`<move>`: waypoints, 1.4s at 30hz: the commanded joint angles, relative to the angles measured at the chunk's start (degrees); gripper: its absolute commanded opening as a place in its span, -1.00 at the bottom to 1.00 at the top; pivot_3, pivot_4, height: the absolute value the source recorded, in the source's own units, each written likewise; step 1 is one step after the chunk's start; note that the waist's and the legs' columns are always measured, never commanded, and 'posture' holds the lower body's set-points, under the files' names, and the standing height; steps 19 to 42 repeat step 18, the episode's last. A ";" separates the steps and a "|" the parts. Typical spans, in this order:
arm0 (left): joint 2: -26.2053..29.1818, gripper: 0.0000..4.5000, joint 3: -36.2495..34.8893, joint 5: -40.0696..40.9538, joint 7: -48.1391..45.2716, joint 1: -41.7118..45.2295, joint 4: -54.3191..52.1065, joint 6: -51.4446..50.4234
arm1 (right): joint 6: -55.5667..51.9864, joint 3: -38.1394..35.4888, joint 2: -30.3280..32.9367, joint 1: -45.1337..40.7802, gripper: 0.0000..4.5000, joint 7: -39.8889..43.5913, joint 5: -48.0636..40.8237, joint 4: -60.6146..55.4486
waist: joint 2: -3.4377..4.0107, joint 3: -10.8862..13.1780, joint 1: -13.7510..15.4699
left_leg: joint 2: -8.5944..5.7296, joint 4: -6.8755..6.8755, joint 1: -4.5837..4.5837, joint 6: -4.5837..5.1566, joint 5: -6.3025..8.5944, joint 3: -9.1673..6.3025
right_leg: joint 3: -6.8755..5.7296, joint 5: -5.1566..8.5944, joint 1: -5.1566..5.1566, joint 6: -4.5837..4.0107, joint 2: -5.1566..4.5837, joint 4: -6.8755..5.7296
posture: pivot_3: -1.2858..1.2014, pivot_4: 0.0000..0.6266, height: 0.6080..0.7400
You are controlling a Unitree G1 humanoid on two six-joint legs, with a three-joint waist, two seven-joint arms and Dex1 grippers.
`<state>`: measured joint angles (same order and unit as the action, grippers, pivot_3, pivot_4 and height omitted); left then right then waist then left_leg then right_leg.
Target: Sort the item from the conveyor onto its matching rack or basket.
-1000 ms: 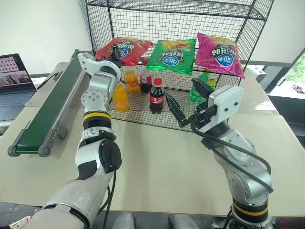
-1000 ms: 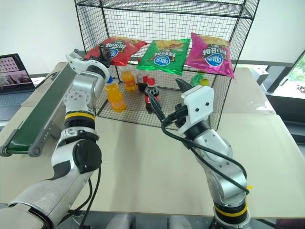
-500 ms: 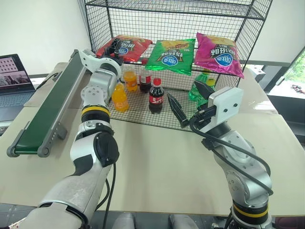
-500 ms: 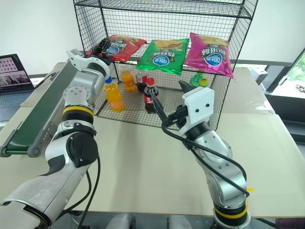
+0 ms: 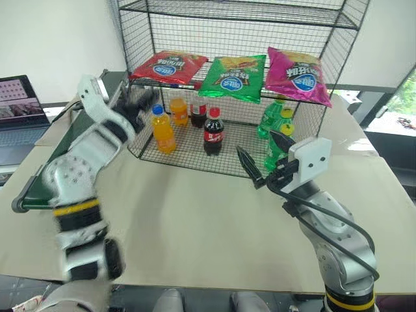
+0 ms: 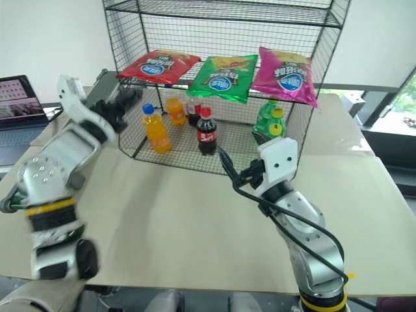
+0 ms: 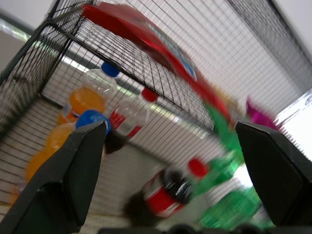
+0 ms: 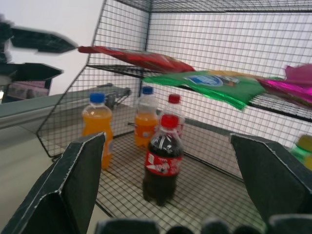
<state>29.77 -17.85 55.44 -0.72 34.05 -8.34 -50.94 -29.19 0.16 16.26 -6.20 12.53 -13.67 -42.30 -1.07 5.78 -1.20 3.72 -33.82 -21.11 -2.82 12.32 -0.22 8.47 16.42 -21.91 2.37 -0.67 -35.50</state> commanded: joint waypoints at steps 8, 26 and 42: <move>1.74 0.99 17.26 -32.12 -15.50 -21.93 0.95 29.70 | 10.04 0.04 -3.29 11.13 1.00 -3.25 6.12 8.13 | -0.30 0.15 0.49 | 0.03 -0.02 -0.15 0.02 0.00 0.03 | -0.01 0.18 -0.24 -0.09 0.01 -0.16 | 0.03 -0.52 0.97; -5.76 0.99 16.89 -35.80 -20.49 -20.32 7.17 34.41 | 16.93 -1.59 -5.76 13.00 1.00 -4.40 8.27 14.25 | -0.27 0.13 0.26 | 0.02 -0.05 -0.20 0.27 0.14 0.03 | 0.02 0.16 -0.23 -0.13 0.02 -0.18 | 0.03 -0.52 0.97; -5.76 0.99 16.89 -35.80 -20.49 -20.32 7.17 34.41 | 16.93 -1.59 -5.76 13.00 1.00 -4.40 8.27 14.25 | -0.27 0.13 0.26 | 0.02 -0.05 -0.20 0.27 0.14 0.03 | 0.02 0.16 -0.23 -0.13 0.02 -0.18 | 0.03 -0.52 0.97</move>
